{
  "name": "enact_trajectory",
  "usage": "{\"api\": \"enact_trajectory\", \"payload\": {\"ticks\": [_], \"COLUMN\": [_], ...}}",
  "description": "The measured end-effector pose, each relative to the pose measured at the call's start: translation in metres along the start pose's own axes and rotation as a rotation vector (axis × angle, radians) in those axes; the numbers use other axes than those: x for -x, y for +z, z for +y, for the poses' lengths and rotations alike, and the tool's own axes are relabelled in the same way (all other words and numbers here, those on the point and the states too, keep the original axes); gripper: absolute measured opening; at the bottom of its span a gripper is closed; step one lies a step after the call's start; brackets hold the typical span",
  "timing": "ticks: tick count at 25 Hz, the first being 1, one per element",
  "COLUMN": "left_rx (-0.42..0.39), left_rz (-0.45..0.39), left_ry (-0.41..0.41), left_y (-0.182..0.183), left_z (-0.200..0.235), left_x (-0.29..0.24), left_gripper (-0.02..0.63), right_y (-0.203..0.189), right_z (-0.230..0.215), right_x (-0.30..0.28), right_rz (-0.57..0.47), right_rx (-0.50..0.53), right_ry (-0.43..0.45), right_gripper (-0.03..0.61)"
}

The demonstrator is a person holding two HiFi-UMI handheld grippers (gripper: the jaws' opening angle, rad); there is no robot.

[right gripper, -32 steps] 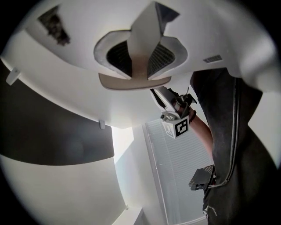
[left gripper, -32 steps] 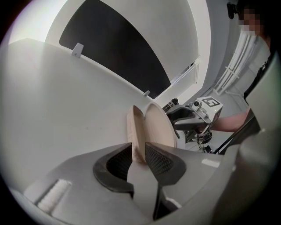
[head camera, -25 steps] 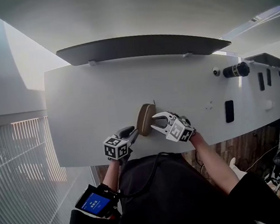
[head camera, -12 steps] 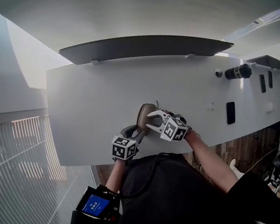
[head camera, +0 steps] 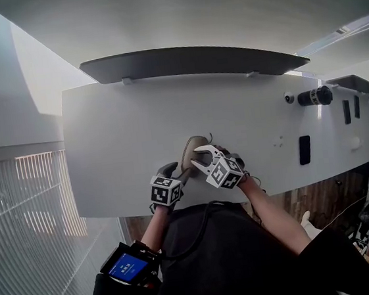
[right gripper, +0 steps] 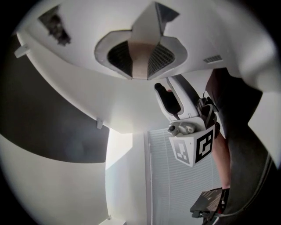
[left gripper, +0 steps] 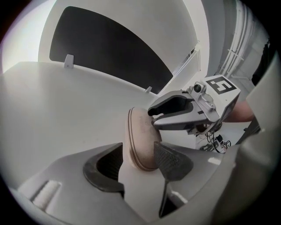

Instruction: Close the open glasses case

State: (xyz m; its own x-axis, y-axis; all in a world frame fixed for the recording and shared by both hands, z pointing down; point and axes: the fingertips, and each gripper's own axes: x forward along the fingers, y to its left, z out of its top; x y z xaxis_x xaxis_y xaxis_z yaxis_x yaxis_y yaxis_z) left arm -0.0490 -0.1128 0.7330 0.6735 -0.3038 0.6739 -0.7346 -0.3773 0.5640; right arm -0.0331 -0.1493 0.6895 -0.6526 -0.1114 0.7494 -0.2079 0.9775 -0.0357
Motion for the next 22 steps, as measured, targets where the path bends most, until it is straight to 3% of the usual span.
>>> {"api": "enact_trajectory", "payload": {"ticks": [4, 7, 10, 15, 19, 22], "left_rx": [0.031, 0.071, 0.149, 0.357, 0.452, 0.467], "left_rz": [-0.009, -0.017, 0.004, 0.048, 0.044, 0.041], "left_ry": [-0.013, -0.048, -0.116, -0.286, -0.382, -0.398], "left_y": [-0.002, -0.003, -0.005, -0.009, -0.008, -0.008], "left_z": [0.002, 0.004, 0.006, 0.004, 0.003, 0.003], "left_x": [0.000, 0.001, -0.002, -0.007, -0.009, -0.006], "left_gripper": [0.238, 0.238, 0.239, 0.242, 0.234, 0.224], "right_y": [-0.013, -0.022, -0.022, -0.022, -0.022, -0.018], "right_z": [-0.015, -0.008, -0.004, -0.003, -0.004, -0.004], "right_x": [0.017, 0.013, 0.008, 0.007, 0.005, 0.005], "right_rz": [0.021, 0.045, 0.058, 0.074, 0.085, 0.090], "right_rx": [-0.135, -0.201, -0.190, -0.177, -0.146, -0.130], "right_ry": [-0.110, -0.077, -0.042, 0.009, 0.047, 0.064], "right_gripper": [0.103, 0.103, 0.103, 0.103, 0.103, 0.103]}}
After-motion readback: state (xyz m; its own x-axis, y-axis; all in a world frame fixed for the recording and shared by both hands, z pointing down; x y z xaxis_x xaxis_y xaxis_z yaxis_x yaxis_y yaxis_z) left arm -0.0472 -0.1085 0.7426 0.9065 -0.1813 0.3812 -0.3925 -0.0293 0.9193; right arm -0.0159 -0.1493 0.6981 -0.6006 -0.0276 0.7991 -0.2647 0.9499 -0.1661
